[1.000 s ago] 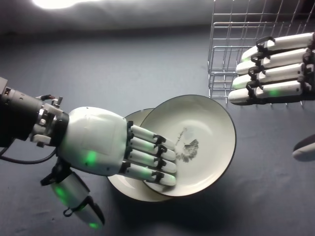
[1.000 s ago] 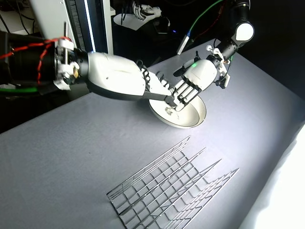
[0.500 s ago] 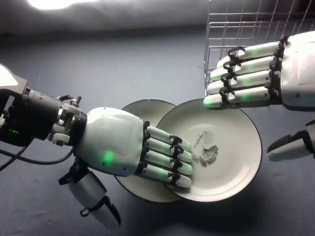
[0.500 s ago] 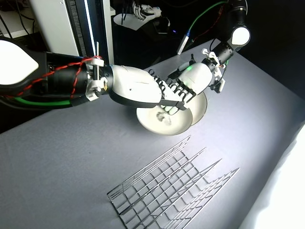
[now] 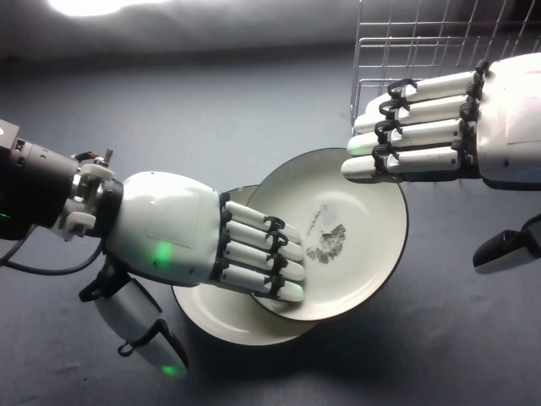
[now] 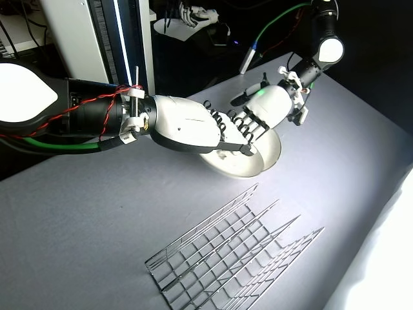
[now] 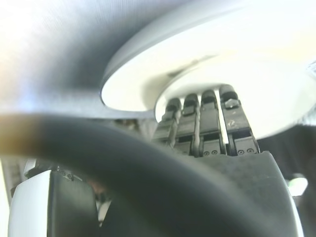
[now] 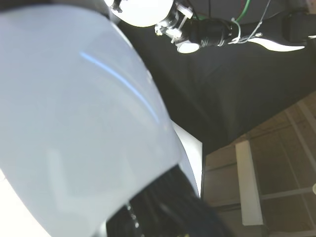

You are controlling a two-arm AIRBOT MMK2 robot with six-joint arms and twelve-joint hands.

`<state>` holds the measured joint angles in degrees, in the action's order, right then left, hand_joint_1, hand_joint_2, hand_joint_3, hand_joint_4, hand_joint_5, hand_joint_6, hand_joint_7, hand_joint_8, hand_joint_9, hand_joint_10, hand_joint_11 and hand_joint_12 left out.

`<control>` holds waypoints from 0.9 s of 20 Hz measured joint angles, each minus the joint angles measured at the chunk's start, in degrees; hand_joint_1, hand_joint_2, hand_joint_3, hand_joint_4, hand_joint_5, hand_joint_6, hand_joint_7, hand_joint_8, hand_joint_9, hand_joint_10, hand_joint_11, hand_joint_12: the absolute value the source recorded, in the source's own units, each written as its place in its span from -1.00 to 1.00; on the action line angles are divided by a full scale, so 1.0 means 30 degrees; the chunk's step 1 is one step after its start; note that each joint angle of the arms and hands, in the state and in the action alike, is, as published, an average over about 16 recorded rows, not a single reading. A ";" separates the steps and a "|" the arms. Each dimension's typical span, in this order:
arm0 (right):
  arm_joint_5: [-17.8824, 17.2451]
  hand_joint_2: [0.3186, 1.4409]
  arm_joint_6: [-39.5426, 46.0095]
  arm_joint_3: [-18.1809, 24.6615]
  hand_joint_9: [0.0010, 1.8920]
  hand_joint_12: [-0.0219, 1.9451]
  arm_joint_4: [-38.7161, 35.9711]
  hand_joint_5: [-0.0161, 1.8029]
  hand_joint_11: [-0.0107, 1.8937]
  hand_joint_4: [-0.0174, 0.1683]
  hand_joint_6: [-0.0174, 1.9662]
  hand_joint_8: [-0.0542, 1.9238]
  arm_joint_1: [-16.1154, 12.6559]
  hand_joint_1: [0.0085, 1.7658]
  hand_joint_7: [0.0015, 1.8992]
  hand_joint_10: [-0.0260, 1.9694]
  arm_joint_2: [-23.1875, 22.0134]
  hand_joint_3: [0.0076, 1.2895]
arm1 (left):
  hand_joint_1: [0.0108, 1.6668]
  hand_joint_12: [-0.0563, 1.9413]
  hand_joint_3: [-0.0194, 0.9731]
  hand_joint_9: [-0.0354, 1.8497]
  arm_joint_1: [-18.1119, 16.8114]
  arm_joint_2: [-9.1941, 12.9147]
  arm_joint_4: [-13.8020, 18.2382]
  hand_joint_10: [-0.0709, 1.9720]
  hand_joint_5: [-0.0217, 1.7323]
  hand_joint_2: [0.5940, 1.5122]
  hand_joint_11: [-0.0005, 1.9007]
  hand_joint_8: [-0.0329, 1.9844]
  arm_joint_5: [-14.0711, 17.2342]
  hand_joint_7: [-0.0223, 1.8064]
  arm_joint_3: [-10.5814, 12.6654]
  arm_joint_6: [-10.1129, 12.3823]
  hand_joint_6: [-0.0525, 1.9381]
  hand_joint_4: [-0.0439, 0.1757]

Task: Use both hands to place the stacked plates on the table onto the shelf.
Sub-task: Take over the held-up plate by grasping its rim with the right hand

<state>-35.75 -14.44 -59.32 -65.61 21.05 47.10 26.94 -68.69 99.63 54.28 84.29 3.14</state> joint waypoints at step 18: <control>-0.0555 0.22 0.0089 0.0314 -0.98 -0.68 -0.0065 -0.96 -0.97 -0.74 -0.97 -0.94 0.0544 -0.04 -0.99 -0.98 -0.0360 -0.99 | -0.99 -0.97 -0.95 -0.98 -0.0168 0.0112 -0.0529 -0.95 -0.97 0.12 -0.98 -0.98 -0.0066 -0.99 0.0195 0.0699 -0.96 -0.61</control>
<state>-37.42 -14.17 -58.38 -65.80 22.68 46.02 26.43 -68.36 98.04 54.08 84.87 5.23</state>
